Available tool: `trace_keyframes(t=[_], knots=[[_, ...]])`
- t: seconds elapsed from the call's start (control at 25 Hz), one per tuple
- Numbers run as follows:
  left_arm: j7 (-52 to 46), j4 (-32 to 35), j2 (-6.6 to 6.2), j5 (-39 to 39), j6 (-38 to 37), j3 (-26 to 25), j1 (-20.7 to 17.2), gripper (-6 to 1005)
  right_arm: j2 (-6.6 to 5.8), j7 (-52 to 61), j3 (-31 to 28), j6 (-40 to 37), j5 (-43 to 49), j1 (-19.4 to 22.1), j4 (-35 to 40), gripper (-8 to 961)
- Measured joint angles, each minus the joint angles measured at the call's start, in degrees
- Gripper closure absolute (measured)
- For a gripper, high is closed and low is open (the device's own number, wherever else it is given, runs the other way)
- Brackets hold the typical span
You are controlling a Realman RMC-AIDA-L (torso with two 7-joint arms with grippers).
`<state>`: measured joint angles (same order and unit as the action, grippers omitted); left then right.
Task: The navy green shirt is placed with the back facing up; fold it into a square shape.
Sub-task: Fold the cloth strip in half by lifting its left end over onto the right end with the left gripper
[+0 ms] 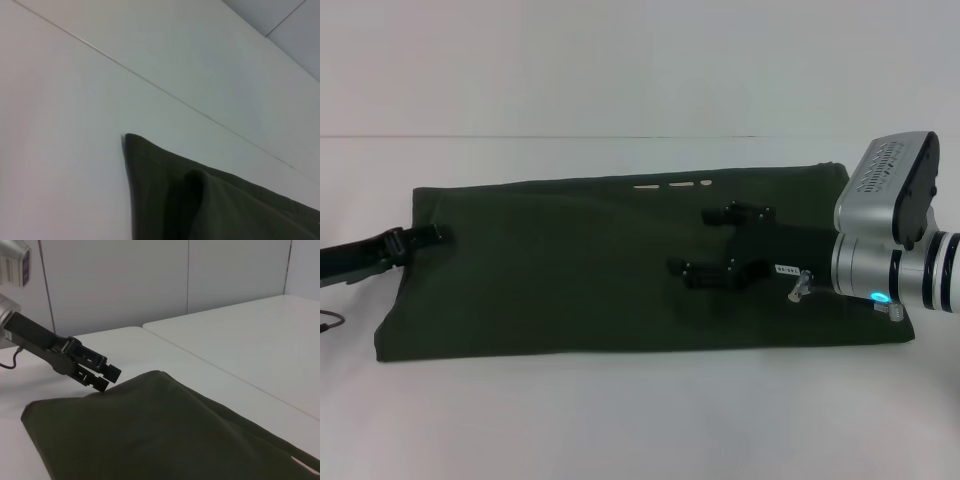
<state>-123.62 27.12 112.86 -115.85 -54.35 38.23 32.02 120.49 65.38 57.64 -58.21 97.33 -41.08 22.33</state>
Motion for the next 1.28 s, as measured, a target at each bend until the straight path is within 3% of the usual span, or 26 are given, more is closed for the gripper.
trace_keyframes(t=[0.16, 0.36, 1.28], knots=[[0.0, 0.2, -1.20, 0.0, -0.4, 0.1, -0.5, 160, 0.00, 0.0, 0.0, 0.5, -0.4, 0.0, -0.1, 7], [0.5, 0.4, -1.38, 0.0, -0.2, 0.1, -0.9, 160, 0.00, 0.0, 0.0, 0.8, -0.4, -0.1, -0.1, 7], [1.4, -0.1, 0.67, -0.1, 4.2, 0.8, -1.1, 161, 0.09, 0.0, 0.1, 1.3, -0.4, -0.2, -0.3, 7]])
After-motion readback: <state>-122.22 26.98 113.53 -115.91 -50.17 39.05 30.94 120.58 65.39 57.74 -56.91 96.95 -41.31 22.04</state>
